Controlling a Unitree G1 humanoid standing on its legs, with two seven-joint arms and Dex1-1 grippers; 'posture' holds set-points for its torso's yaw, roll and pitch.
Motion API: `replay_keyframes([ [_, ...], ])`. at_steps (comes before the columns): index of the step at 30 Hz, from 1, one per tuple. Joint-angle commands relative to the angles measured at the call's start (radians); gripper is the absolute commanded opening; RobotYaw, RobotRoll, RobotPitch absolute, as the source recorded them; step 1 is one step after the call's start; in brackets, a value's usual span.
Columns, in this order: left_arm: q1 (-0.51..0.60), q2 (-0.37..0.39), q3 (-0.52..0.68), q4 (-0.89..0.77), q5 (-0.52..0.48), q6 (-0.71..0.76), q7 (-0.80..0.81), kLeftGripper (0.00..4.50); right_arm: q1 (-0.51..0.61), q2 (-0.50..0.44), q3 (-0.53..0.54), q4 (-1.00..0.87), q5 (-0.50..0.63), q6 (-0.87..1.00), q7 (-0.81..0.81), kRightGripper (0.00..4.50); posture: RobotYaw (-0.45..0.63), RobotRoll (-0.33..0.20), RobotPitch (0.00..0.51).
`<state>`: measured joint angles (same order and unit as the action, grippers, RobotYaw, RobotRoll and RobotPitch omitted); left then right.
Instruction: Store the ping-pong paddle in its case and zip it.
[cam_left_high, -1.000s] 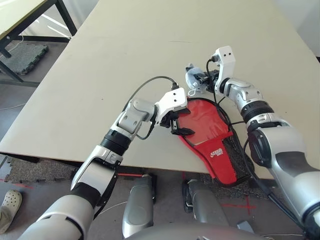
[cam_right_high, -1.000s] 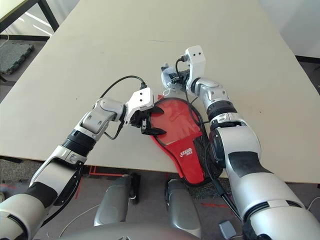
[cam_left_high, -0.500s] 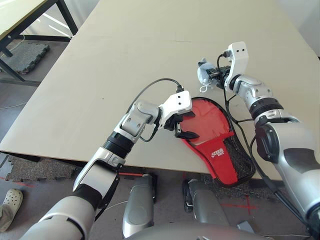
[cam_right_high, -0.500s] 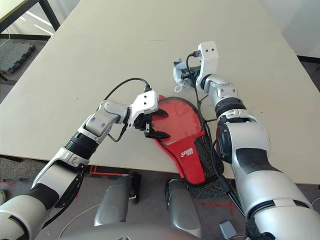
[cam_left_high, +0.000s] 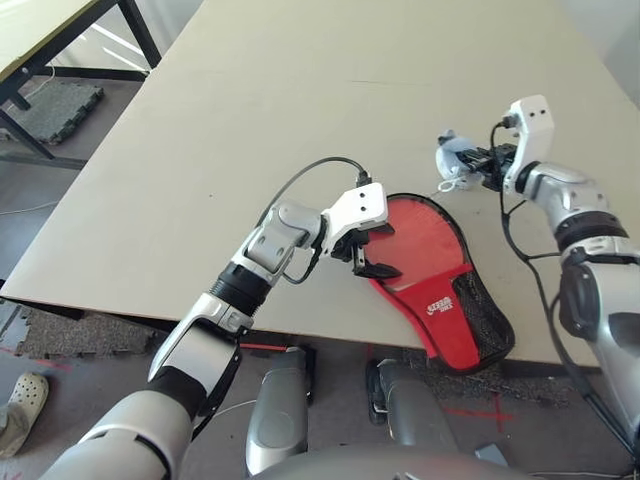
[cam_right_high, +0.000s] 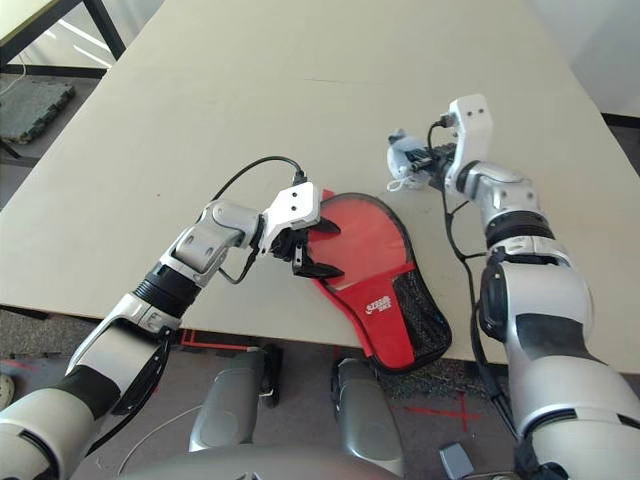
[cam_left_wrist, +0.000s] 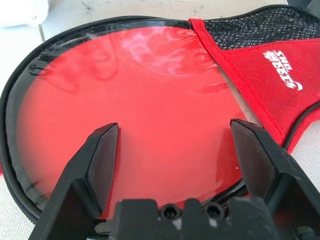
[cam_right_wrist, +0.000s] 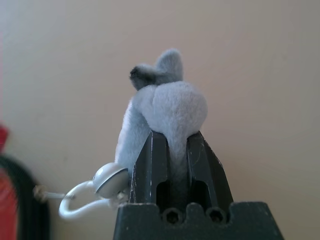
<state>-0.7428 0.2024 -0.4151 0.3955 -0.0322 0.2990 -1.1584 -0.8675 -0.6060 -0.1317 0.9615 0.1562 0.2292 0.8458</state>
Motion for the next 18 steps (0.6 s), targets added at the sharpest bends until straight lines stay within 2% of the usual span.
replay_keyframes([
  [1,0.001,-0.005,-0.036,0.063,0.025,0.004,-0.010,4.50,0.108,-0.065,-0.011,-0.189,0.030,0.122,0.046,0.09,0.06,0.000,0.224],
  [7,-0.019,-0.016,-0.034,0.108,0.027,-0.024,-0.015,4.50,0.302,-0.160,-0.018,-0.541,0.102,0.336,0.109,0.09,0.04,0.000,0.227],
  [11,-0.024,-0.025,-0.035,0.136,0.032,-0.045,-0.014,4.50,0.440,-0.245,-0.045,-0.739,0.177,0.469,0.168,0.09,0.02,0.000,0.210],
  [18,-0.037,-0.035,-0.032,0.191,0.041,-0.084,-0.009,4.50,0.592,-0.313,-0.074,-0.933,0.304,0.599,0.227,0.09,0.01,0.000,0.180],
])
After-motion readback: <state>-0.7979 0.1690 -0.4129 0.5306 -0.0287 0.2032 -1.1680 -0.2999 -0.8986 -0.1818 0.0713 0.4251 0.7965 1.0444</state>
